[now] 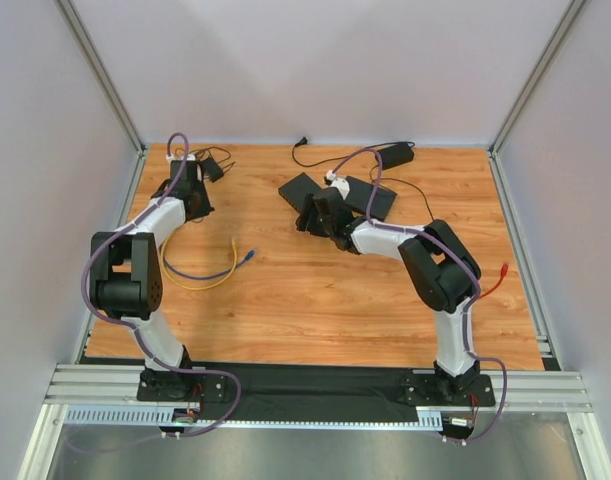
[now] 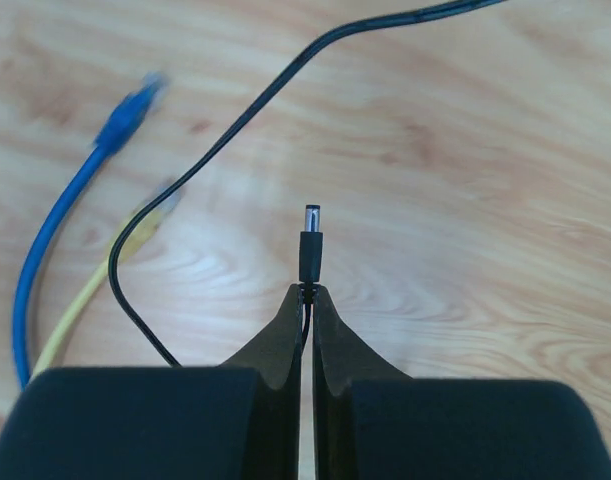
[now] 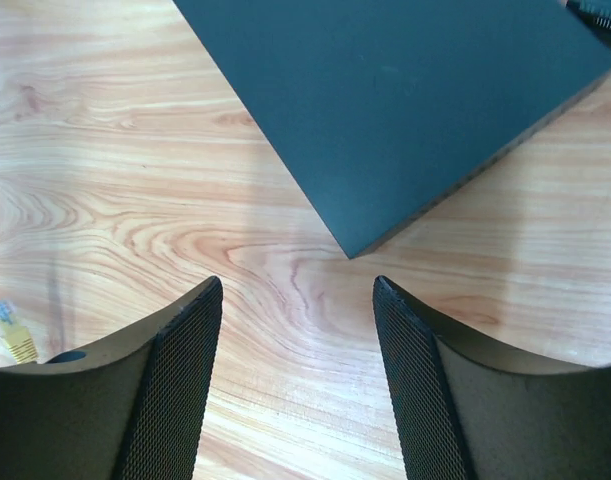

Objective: Pull the plug from the switch port

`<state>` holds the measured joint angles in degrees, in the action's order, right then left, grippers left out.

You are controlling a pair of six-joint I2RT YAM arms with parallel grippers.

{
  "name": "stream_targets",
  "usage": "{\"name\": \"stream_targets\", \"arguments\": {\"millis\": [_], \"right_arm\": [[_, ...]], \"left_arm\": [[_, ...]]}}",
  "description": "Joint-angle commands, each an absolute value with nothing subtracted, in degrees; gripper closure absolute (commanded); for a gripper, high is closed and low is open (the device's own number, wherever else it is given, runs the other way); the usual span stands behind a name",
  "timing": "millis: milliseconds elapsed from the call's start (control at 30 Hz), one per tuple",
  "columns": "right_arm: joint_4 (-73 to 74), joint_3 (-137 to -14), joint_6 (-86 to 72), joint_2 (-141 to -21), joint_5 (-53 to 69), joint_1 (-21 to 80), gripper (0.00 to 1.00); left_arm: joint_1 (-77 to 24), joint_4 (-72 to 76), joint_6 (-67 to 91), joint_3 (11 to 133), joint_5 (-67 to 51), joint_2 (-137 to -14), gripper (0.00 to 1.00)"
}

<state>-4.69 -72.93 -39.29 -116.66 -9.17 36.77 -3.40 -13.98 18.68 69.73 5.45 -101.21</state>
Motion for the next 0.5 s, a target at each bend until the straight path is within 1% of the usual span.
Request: {"name": "stream_targets", "arguments": {"millis": [0,33,100,133,167,267,333,367,433,467], "right_arm": [[-8.09,-71.98,-36.65,-112.94,-9.05,35.60,0.36],[-8.09,-71.72,-36.74,-112.77,-8.88,35.33,0.36],[-8.35,-70.93,-36.91,-112.15,-8.70,34.19,0.36],[-8.44,-70.67,-37.00,-111.97,-8.70,33.84,0.36],[-8.44,-70.40,-36.91,-111.62,-8.70,33.14,0.36],[-7.92,-70.22,-36.48,-111.53,-7.48,31.82,0.36],[-4.42,-72.50,-35.95,-112.41,-5.46,31.03,0.35],[-3.26,-73.38,-35.77,-112.67,-5.10,30.33,0.34],[-2.37,-73.83,-35.77,-112.59,-4.31,29.89,0.33],[-2.72,-73.57,-36.03,-112.07,-3.70,29.36,0.33]], "left_arm": [[-2.64,-16.61,22.93,67.34,11.07,-100.64,1.00],[-2.38,-16.70,23.29,67.50,11.07,-100.63,1.00],[-2.20,-15.21,23.29,66.28,10.99,-99.50,0.89],[-2.20,-14.42,23.03,65.75,10.99,-99.32,0.81],[-2.11,-13.63,23.20,65.83,10.20,-99.32,0.67],[-1.76,-14.06,23.82,67.67,7.74,-99.93,0.52],[-1.76,-11.45,23.99,66.98,7.30,-98.01,0.33],[-1.76,-10.38,23.91,66.02,6.77,-96.87,0.30],[-2.45,-7.57,22.95,65.57,3.80,-93.44,0.30],[-2.98,-3.99,21.63,65.65,-0.83,-92.82,0.30]]}}
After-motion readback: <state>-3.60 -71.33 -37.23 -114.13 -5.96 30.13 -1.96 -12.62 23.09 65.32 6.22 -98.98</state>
